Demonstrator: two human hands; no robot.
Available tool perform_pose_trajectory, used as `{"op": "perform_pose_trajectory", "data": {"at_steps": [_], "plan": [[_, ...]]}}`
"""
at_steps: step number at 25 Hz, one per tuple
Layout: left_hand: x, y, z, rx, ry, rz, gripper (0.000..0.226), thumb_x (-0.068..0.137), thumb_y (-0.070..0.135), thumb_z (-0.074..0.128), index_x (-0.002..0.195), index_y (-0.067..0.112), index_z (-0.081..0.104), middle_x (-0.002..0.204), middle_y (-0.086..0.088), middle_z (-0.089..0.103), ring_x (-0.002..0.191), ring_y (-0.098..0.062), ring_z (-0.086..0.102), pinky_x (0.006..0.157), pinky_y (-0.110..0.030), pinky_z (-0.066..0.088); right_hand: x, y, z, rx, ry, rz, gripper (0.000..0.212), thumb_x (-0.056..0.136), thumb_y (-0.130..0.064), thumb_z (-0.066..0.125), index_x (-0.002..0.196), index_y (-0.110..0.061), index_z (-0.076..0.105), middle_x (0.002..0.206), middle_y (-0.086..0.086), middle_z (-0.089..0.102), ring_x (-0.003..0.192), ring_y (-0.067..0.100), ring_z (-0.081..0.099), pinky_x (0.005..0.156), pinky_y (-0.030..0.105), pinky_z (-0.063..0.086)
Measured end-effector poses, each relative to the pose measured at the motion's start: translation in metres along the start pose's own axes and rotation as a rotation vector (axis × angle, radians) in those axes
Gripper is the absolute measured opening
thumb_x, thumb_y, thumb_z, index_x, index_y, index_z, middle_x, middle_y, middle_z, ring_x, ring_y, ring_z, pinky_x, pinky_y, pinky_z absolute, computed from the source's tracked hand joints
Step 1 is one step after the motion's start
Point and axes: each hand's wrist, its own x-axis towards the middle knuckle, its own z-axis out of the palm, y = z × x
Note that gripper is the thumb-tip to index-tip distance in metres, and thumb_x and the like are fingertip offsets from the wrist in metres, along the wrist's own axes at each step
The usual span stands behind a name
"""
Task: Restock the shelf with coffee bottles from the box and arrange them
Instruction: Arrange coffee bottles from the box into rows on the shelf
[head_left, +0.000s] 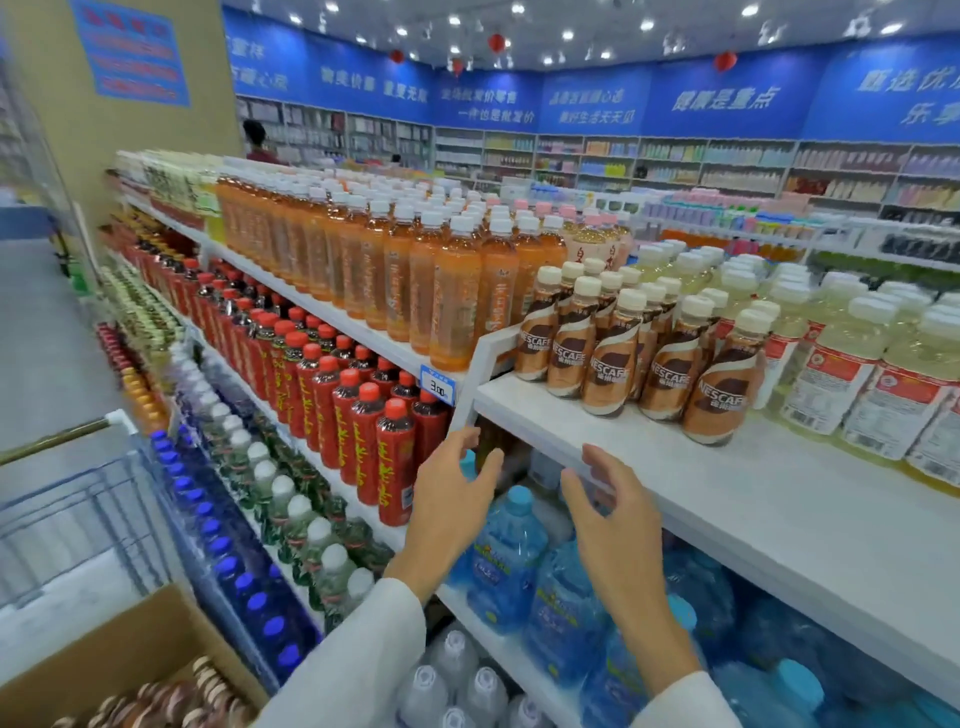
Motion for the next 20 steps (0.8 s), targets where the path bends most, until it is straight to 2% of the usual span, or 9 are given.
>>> {"op": "perform_pose_trajectory", "data": {"at_steps": [2,5,7,9,11,13,15,17,20], "plan": [[-0.038,-0.019,-0.028,0.011,0.043,-0.073,0.039,0.097,0.043,0.061,0.131,0.026,0.058,0.122,0.016,0.062,0.111,-0.004,0.058,0.093,-0.023,0.047,-0.027,0.008,0.009,0.073,-0.085,0.038,0.04,0.096,-0.041,0.062,0.135,-0.034,0.058,0.132,-0.025,0.056,0.12,-0.006,0.051,0.102,0.02,0.038],[-0.098,-0.053,-0.068,0.037,0.166,-0.209,0.035,0.097,0.044,0.06,0.128,0.03,0.061,0.119,0.019,0.064,0.102,0.002,0.062,0.09,-0.026,0.052,-0.068,0.028,0.033,0.167,-0.219,0.114,0.037,0.095,-0.037,0.063,0.132,-0.031,0.063,0.132,-0.02,0.061,0.121,-0.004,0.055,0.102,0.021,0.04],[-0.142,-0.08,-0.093,0.053,0.251,-0.297,0.033,0.096,0.043,0.062,0.126,0.03,0.063,0.118,0.02,0.066,0.098,0.011,0.061,0.087,-0.018,0.05,-0.098,0.041,0.054,0.205,-0.313,0.2,0.034,0.096,-0.033,0.064,0.129,-0.029,0.065,0.128,-0.018,0.064,0.117,-0.002,0.059,0.098,0.021,0.043],[-0.182,-0.103,-0.116,0.035,0.328,-0.409,0.03,0.095,0.04,0.064,0.123,0.028,0.065,0.119,0.016,0.069,0.106,0.006,0.063,0.084,-0.011,0.047,-0.126,0.053,0.076,0.213,-0.381,0.267,0.03,0.095,-0.029,0.066,0.124,-0.028,0.067,0.123,-0.015,0.067,0.108,-0.004,0.062,0.1,0.03,0.048],[-0.217,-0.12,-0.136,0.019,0.396,-0.514,0.03,0.095,0.038,0.064,0.122,0.025,0.067,0.118,0.012,0.07,0.109,-0.003,0.065,0.088,-0.017,0.049,-0.151,0.066,0.104,0.187,-0.454,0.321,0.025,0.094,-0.024,0.067,0.119,-0.026,0.067,0.119,-0.01,0.069,0.097,-0.01,0.064,0.1,0.033,0.049],[-0.245,-0.133,-0.155,-0.002,0.457,-0.599,0.03,0.095,0.039,0.064,0.121,0.024,0.068,0.114,0.012,0.071,0.105,-0.004,0.065,0.087,-0.018,0.049,-0.172,0.076,0.131,0.159,-0.534,0.401,0.023,0.095,-0.023,0.067,0.118,-0.023,0.067,0.121,-0.002,0.069,0.101,0.002,0.065,0.095,0.028,0.046],[-0.267,-0.15,-0.172,-0.025,0.51,-0.663,0.028,0.095,0.034,0.066,0.121,0.023,0.068,0.112,0.01,0.07,0.1,-0.002,0.065,0.078,-0.006,0.047,-0.19,0.086,0.16,0.123,-0.619,0.467,0.026,0.094,-0.022,0.068,0.119,-0.018,0.068,0.122,0.003,0.068,0.107,0.016,0.062,0.093,0.027,0.042],[-0.281,-0.167,-0.187,-0.067,0.563,-0.726,0.026,0.095,0.029,0.067,0.12,0.022,0.068,0.114,0.009,0.07,0.101,-0.002,0.064,0.072,-0.001,0.047,-0.204,0.093,0.189,0.073,-0.691,0.488,0.028,0.093,-0.016,0.07,0.12,-0.008,0.068,0.121,0.01,0.069,0.11,0.023,0.062,0.093,0.027,0.042],[-0.291,-0.199,-0.211,-0.098,0.605,-0.827,0.02,0.094,0.031,0.067,0.113,0.028,0.068,0.111,0.013,0.071,0.102,0.0,0.066,0.077,-0.007,0.05,-0.222,0.1,0.234,0.021,-0.725,0.525,0.021,0.088,-0.007,0.073,0.109,-0.007,0.071,0.111,0.017,0.071,0.11,0.03,0.064,0.084,0.021,0.045]]}}
